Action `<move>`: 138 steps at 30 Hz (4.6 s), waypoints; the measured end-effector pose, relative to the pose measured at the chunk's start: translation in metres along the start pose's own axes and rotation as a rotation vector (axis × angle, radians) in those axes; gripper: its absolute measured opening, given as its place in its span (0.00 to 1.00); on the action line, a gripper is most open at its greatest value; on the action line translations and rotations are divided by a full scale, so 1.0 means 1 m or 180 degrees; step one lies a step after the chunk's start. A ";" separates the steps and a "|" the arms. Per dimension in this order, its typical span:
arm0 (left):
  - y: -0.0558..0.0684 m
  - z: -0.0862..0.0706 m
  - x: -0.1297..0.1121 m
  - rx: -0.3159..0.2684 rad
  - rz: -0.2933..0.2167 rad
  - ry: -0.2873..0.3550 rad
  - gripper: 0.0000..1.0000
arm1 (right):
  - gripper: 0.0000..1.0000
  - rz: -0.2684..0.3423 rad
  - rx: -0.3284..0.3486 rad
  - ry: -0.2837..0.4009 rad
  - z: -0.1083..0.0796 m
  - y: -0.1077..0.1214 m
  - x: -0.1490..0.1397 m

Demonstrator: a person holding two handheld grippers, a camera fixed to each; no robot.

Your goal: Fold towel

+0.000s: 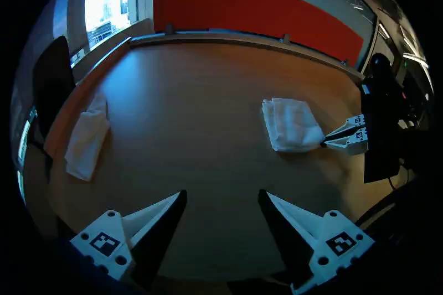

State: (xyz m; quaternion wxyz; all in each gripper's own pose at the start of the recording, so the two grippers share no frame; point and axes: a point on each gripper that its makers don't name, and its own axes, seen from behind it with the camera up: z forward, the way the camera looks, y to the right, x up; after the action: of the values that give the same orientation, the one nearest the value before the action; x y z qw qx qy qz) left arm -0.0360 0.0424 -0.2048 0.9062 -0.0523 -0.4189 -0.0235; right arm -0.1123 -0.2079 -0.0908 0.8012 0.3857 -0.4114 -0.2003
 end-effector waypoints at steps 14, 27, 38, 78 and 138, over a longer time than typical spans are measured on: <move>0.006 0.000 0.016 -0.0056 0.0071 0.0086 0.96 | 0.06 -0.0167 -0.0205 0.0410 -0.043 0.036 0.084; 0.021 -0.001 0.036 -0.0162 0.0148 0.0189 0.96 | 0.06 -0.0240 -0.0404 0.0638 -0.116 0.093 0.127; 0.029 0.000 0.045 -0.0210 0.0170 0.0228 0.96 | 0.06 -0.0184 -0.0663 0.0576 -0.173 0.160 0.112; 0.080 0.013 0.059 -0.0347 0.0396 0.0185 0.96 | 0.06 0.0250 -0.1408 0.0021 -0.313 0.337 -0.017; 0.102 0.015 0.062 -0.0427 0.0653 0.0135 0.96 | 0.06 0.1168 -0.1535 -0.0631 -0.317 0.297 -0.252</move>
State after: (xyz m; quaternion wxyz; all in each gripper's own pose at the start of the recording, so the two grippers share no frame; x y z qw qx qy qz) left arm 0.0018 0.1455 -0.1556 0.9070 -0.1549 -0.3895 0.0403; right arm 0.0004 0.2818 -0.1014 0.8482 0.0826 -0.4909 -0.1808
